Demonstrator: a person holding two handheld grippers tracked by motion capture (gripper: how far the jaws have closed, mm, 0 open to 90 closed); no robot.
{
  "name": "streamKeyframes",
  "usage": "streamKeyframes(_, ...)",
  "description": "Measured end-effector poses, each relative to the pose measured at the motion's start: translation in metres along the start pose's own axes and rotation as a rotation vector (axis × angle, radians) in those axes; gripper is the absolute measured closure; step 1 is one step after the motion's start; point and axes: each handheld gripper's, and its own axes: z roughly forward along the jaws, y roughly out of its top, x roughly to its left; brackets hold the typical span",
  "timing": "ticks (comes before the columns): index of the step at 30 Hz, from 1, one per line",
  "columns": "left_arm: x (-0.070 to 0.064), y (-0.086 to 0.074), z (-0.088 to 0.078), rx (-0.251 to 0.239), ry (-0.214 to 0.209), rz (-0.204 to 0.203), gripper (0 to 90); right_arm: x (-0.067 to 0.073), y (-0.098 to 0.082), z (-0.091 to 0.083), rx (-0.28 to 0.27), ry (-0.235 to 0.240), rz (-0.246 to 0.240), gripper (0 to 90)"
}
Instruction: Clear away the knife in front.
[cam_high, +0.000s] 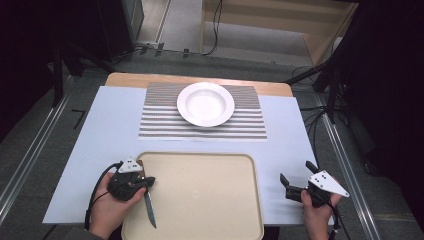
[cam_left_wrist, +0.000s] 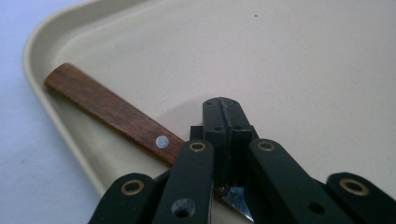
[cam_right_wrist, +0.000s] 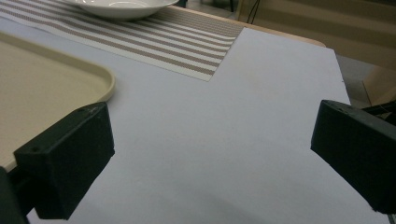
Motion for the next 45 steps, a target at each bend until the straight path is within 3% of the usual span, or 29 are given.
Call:
streamKeyframes(11,0.016,-0.006,-0.009,-0.01,0.016,-0.021,89.4,0.0,0.0,0.0,-0.001,0.0,0.0,0.0)
streamKeyframes(15,0.015,-0.008,-0.009,-0.03,0.025,-0.005,88.5,0.0,0.0,0.0,0.0,-0.001,-0.001,0.0)
streamKeyframes(20,0.011,-0.008,-0.012,-0.113,0.009,0.027,61.5,0.0,0.0,0.0,-0.001,0.001,0.001,0.0)
streamKeyframes(27,0.015,-0.008,-0.025,-0.25,-0.025,-0.004,21.9,0.0,0.0,0.0,-0.004,0.004,0.0,0.0)
streamKeyframes(32,0.018,-0.012,-0.035,-0.323,-0.042,0.018,0.0,0.0,0.0,0.0,-0.004,0.004,0.0,0.0)
streamKeyframes(37,0.023,-0.015,-0.043,-0.374,-0.029,0.025,0.0,0.0,0.0,0.0,-0.004,0.004,0.0,0.0)
streamKeyframes(45,0.036,-0.021,-0.049,-0.395,0.002,0.002,0.0,0.0,0.0,0.0,-0.004,0.004,-0.001,0.0)
